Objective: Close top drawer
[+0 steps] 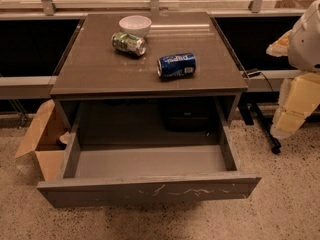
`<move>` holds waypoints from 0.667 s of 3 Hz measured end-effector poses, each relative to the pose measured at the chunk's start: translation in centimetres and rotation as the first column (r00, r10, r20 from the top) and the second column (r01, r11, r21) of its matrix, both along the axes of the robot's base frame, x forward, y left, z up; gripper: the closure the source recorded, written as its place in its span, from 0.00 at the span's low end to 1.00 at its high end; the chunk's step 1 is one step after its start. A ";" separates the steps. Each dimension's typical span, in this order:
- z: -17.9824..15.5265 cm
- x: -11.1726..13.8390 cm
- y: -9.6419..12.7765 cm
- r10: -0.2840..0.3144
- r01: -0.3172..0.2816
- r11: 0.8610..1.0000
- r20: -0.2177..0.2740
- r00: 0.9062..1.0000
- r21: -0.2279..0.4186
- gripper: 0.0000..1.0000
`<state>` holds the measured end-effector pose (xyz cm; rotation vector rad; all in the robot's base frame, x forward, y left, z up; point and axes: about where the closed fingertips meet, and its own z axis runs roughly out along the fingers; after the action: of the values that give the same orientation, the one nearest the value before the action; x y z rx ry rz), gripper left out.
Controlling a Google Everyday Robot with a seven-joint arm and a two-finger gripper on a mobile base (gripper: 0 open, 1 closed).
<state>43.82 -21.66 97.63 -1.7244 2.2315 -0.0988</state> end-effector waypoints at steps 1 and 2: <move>0.0 0.0 0.0 0.000 0.000 1.000 0.000 1.000 0.000 0.00; -1.8 -0.4 0.7 0.032 -0.032 0.999 0.003 0.999 0.027 0.00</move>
Offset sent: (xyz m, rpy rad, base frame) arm -0.0122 0.0205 -0.0615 0.0828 0.0136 0.0992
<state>43.42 -20.93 95.80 -1.7447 2.1926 -0.0631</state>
